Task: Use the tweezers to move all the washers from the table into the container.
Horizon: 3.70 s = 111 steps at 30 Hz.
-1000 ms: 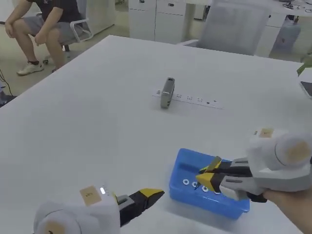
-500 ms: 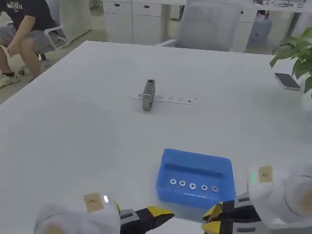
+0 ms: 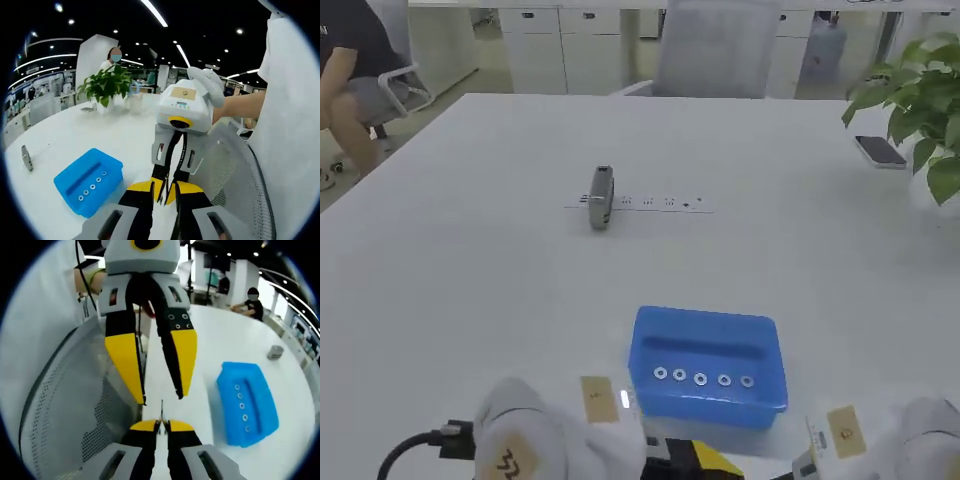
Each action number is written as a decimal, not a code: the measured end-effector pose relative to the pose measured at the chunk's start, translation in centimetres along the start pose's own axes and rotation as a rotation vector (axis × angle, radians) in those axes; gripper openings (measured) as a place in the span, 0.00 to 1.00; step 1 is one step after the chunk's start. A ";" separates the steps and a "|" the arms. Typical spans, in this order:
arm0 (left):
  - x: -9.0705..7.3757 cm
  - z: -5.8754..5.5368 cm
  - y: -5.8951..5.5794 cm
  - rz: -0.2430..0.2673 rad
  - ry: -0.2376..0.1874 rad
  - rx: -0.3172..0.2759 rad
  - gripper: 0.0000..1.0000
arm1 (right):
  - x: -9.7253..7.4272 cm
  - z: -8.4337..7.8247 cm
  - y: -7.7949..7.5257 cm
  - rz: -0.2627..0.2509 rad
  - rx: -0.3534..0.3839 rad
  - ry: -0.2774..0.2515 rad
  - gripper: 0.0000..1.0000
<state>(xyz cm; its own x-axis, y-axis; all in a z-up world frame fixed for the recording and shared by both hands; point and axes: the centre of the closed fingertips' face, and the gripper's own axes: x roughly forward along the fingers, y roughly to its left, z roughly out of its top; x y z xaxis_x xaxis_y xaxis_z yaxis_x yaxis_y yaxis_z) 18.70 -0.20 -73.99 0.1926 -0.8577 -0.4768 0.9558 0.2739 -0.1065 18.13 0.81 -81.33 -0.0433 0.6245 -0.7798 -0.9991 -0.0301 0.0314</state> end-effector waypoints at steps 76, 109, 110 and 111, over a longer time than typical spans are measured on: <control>-0.6 -14.0 4.2 0.005 0.889 0.094 0.11 | -12.0 -6.3 -5.2 -0.637 0.476 -0.380 0.99; -9.8 -0.3 5.9 0.673 -0.451 -0.261 0.99 | -18.1 -3.3 -6.5 -0.803 0.501 -0.711 0.99; -9.8 -0.3 5.9 0.671 -0.460 -0.268 0.99 | -18.3 -3.3 -6.5 -0.810 0.503 -0.722 0.99; -9.9 -0.3 5.9 0.677 -0.477 -0.265 0.99 | -18.4 -3.2 -6.6 -0.821 0.500 -0.733 0.99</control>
<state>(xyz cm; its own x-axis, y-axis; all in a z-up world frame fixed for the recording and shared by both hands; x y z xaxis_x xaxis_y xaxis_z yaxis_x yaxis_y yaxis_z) 22.39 10.01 -70.15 0.8301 -0.5485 -0.1007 0.5305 0.8323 -0.1607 25.50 -13.03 -69.18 0.7749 0.6148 -0.1465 -0.6138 0.7874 0.0574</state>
